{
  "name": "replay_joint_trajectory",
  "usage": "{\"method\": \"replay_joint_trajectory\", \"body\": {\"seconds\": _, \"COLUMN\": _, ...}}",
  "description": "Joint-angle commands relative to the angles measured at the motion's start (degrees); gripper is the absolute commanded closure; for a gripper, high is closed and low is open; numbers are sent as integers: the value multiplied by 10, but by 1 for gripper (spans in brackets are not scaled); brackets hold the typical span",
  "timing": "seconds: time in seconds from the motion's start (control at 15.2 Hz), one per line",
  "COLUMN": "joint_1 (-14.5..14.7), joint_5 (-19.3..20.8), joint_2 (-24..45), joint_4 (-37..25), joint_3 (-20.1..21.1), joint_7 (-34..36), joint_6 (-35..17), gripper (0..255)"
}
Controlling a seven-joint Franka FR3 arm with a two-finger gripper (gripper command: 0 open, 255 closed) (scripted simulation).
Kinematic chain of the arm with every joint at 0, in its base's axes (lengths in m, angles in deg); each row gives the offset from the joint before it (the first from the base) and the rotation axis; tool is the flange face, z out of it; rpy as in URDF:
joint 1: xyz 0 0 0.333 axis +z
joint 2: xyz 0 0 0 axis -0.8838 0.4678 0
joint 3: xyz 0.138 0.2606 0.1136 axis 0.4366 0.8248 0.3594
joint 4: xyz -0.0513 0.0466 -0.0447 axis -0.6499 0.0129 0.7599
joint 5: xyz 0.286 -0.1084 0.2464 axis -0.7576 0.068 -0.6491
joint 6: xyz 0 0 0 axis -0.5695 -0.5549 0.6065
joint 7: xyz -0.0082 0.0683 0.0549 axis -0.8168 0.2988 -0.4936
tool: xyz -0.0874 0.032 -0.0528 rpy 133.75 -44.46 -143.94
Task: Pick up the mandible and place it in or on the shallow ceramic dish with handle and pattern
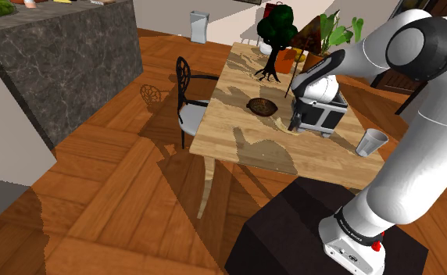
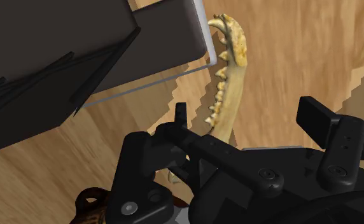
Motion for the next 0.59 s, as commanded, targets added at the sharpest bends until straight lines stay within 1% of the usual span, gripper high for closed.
{"method": "replay_joint_trajectory", "body": {"seconds": 0.0, "joint_1": -7, "joint_5": -28, "joint_2": 0, "joint_4": 22, "joint_3": 5, "joint_7": -15, "joint_6": -41, "gripper": 0}}
{"method": "replay_joint_trajectory", "body": {"seconds": 0.26, "joint_1": -17, "joint_5": -63, "joint_2": 32, "joint_4": 18, "joint_3": 22, "joint_7": -40, "joint_6": -63, "gripper": 0}}
{"method": "replay_joint_trajectory", "body": {"seconds": 0.33, "joint_1": -21, "joint_5": -77, "joint_2": 44, "joint_4": 15, "joint_3": 29, "joint_7": -49, "joint_6": -72, "gripper": 0}}
{"method": "replay_joint_trajectory", "body": {"seconds": 0.53, "joint_1": -24, "joint_5": -75, "joint_2": 44, "joint_4": 15, "joint_3": 32, "joint_7": -48, "joint_6": -72, "gripper": 0}}
